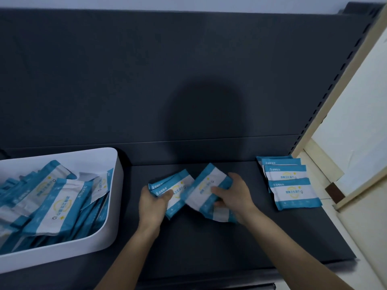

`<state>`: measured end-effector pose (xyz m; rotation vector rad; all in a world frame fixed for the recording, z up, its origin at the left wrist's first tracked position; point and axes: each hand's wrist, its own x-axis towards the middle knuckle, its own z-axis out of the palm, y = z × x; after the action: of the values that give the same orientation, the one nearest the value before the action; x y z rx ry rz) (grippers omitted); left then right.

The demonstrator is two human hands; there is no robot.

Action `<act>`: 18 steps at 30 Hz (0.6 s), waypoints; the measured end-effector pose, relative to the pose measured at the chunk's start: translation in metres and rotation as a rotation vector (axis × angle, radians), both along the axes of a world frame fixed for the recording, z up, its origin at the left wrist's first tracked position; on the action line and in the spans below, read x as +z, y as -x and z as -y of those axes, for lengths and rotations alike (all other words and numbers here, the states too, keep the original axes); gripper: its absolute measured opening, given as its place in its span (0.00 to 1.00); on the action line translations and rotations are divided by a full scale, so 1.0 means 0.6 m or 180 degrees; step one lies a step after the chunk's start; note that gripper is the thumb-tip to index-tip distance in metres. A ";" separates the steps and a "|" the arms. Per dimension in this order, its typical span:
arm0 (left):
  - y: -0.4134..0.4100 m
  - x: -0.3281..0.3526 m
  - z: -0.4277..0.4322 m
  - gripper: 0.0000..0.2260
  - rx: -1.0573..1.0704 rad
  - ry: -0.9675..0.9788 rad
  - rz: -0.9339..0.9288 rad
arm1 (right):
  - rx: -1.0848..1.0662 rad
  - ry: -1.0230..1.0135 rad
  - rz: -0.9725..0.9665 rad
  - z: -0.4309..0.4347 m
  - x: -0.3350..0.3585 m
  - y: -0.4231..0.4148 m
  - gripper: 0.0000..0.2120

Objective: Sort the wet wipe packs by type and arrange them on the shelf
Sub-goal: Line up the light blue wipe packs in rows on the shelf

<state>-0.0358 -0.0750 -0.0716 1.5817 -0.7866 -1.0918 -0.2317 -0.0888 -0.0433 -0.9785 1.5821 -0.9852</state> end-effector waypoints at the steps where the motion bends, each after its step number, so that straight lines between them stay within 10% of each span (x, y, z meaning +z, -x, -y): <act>1: 0.001 0.001 -0.003 0.13 -0.0021 0.0021 -0.0125 | -0.0089 -0.0027 0.0444 0.000 0.004 -0.008 0.22; 7: 0.016 0.005 -0.011 0.22 -0.0327 0.0138 -0.0363 | 0.0382 0.0062 0.0246 -0.019 -0.014 -0.069 0.15; 12: -0.014 0.001 -0.007 0.23 0.0239 0.0182 -0.0124 | 0.0789 0.0547 -0.2364 0.001 -0.022 -0.009 0.20; 18: -0.025 0.007 -0.011 0.22 0.0083 0.0304 0.0191 | 0.1043 0.0077 -0.2833 0.024 -0.009 0.072 0.30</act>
<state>-0.0207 -0.0684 -0.0677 1.5458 -0.8439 -0.9778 -0.2751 -0.1030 -0.0488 -1.7759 2.0037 -0.3266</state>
